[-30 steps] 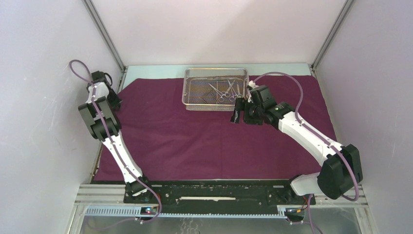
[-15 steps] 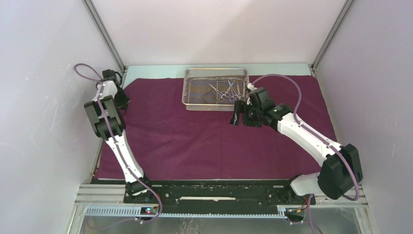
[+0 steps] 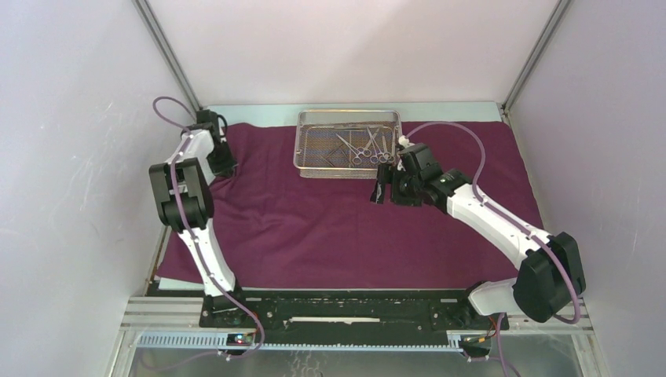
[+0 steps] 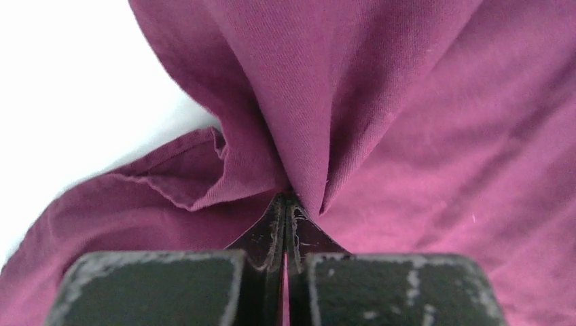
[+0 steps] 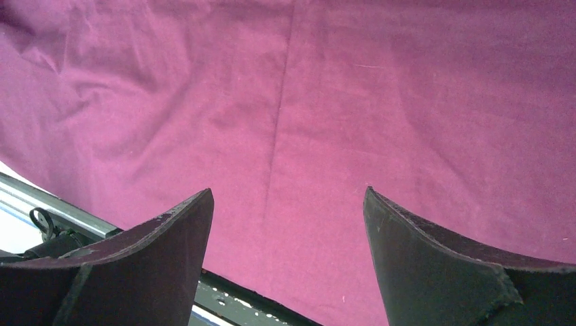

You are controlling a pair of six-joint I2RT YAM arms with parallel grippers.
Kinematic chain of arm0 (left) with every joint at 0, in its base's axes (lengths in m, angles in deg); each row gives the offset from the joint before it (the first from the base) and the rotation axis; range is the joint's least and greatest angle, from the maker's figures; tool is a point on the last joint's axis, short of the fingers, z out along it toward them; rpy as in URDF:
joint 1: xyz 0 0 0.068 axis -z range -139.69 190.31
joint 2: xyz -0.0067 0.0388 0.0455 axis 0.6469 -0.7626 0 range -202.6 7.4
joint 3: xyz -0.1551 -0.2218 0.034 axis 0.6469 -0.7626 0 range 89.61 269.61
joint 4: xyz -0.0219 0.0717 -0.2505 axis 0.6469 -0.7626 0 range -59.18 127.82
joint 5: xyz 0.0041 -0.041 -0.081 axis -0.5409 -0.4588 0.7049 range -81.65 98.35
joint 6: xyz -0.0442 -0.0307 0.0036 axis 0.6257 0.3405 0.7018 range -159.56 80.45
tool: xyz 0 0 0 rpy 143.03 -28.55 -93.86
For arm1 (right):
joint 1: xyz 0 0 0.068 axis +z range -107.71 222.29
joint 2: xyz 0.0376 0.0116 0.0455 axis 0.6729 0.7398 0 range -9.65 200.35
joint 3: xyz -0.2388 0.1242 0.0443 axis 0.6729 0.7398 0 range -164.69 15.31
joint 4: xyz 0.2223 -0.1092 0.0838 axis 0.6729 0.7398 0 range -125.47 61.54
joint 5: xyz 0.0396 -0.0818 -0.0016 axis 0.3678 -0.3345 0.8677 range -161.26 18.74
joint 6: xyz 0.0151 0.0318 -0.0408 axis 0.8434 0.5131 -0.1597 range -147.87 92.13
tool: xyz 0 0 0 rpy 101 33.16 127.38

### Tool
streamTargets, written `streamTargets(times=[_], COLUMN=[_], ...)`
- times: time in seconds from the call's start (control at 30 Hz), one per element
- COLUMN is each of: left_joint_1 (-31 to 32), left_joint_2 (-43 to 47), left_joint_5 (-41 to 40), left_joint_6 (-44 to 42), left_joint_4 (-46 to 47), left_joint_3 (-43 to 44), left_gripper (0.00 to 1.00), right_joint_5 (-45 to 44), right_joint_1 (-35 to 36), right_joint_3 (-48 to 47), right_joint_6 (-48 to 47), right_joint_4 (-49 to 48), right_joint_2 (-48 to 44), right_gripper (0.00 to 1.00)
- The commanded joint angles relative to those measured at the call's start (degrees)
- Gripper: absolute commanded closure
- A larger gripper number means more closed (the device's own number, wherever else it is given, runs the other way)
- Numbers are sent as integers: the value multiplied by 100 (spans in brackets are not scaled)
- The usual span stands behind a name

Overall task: Open and lay out the surgical kit
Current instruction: Smooth out the surgical kit at the center of the board.

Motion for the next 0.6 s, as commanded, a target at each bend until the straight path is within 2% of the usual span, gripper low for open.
streamTargets(times=[0.0, 0.2, 0.3, 0.4, 0.57], left_joint_1=[437, 1077, 1089, 1071, 769], left_joint_2=[757, 804, 947, 1205, 1335], left_joint_5=[165, 429, 413, 246, -7], left_joint_6=[61, -17, 22, 226, 697], left_joint_4=[128, 3, 11, 92, 423], left_joint_3=[-479, -682, -591, -371, -55], left_gripper=[100, 99, 77, 51, 47], right_joint_5=[-122, -77, -92, -95, -77], right_joint_1=[120, 168, 173, 165, 157], right_joint_3=[5, -2, -1, -4, -2], right_joint_6=[161, 221, 208, 182, 166], right_joint_4=[-228, -349, -338, -341, -376], right_joint_2=[-193, -119, -118, -112, -110], right_gripper=[11, 11, 11, 11, 11])
